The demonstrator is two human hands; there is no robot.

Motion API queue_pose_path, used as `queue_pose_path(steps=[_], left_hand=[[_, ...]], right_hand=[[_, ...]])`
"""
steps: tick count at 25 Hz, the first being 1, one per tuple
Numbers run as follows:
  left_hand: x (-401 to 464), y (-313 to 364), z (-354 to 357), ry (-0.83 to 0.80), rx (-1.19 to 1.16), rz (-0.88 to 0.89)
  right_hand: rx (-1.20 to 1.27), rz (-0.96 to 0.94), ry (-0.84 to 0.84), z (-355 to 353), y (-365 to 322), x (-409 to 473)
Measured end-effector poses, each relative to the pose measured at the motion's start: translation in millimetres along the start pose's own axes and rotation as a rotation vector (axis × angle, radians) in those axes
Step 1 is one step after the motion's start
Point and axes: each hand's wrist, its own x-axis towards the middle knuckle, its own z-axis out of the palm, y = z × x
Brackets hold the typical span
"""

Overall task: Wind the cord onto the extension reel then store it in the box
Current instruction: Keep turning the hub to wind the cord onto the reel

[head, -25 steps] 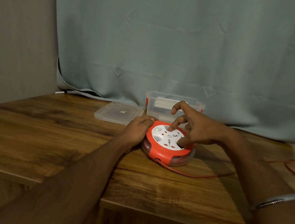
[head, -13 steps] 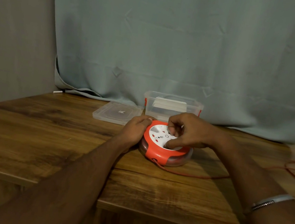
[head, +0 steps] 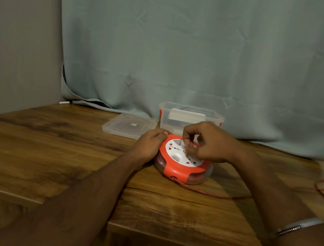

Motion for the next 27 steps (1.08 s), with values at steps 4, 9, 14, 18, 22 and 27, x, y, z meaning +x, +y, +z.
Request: queue_pose_path(steps=[4,9,14,18,22,27], left_hand=[[1.0,0.3,-0.4,-0.006,0.017,0.010],[1.3,1.1,0.0,-0.021,0.032,0.022],[0.1,1.0,0.4,-0.044,0.026,0.018],[-2.0,2.9,0.6,-0.026,0.000,-0.006],[-1.4,2.6,0.0,-0.021,0.004,-0.013],[-1.6,3.9,0.1,0.007,-0.013,0.018]], right_hand=[[0.011,0.024,-0.077,-6.5,3.0,-3.7],[0.162,0.009,-0.148,-7.0,10.5,-2.9],[0.213,0.055,-0.192,-9.3,19.6,-2.1],[0.222,0.094,-0.188,-8.9,21.0,-4.0],[0.178,0.096,-0.148,-7.2,13.2,-7.3],[0.120,0.114,-0.094,-4.0,7.0,-6.6]])
